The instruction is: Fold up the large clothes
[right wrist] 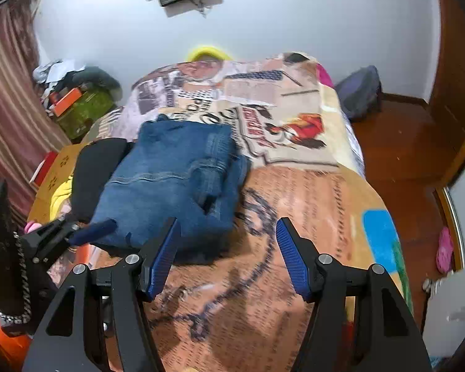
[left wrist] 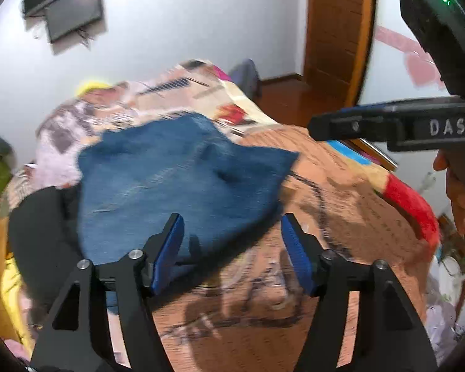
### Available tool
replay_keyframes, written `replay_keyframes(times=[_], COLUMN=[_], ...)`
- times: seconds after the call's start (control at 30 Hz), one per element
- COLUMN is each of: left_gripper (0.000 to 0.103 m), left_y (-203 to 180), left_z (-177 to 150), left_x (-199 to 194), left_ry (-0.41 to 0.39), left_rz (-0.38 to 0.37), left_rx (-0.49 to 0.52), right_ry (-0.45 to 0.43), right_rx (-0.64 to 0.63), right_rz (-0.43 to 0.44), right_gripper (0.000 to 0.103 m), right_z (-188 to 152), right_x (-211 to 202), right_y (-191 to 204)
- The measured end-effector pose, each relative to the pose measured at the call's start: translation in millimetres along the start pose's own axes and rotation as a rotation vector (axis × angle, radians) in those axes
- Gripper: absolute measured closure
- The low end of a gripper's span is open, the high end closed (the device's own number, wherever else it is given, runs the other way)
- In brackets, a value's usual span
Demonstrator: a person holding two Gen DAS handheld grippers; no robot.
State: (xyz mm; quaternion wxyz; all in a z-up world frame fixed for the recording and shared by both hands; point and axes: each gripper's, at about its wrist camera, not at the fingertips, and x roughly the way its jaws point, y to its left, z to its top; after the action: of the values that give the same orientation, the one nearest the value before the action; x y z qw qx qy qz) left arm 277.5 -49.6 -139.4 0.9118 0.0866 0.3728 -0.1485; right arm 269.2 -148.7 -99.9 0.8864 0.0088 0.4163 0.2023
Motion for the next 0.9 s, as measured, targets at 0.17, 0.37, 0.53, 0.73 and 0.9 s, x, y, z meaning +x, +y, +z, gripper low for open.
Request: replay_keyframes(times=[0.17, 0.37, 0.53, 0.73, 0.9], left_gripper=[0.030, 0.030, 0.026, 0.024, 0.024], left_y=[55, 115, 134, 143, 159], left_z=[1, -19, -50, -44, -29], left_x=[-4, 19, 45, 46, 47], left_ry=[-0.018, 0.063, 0.127, 0.136, 0.133], left_rz=[0.098, 0.170, 0.122, 0.077, 0.067], left_rx=[-0.104, -0.240, -0.355, -0.373, -0.376], right_ry=[0.028, 0.125, 0.188, 0.209, 0.158], right_rx=[-0.027, -0.071, -0.058, 0.003, -0.046], right_rz=[0.053, 0.028, -0.016, 0.024, 0.012], right_gripper=[0.043, 0.043, 0.041, 0.037, 0.037], right_z=[8, 0, -14, -12, 6], right_x=[25, 63, 80, 75, 66], right_y=[20, 30, 15, 2, 11])
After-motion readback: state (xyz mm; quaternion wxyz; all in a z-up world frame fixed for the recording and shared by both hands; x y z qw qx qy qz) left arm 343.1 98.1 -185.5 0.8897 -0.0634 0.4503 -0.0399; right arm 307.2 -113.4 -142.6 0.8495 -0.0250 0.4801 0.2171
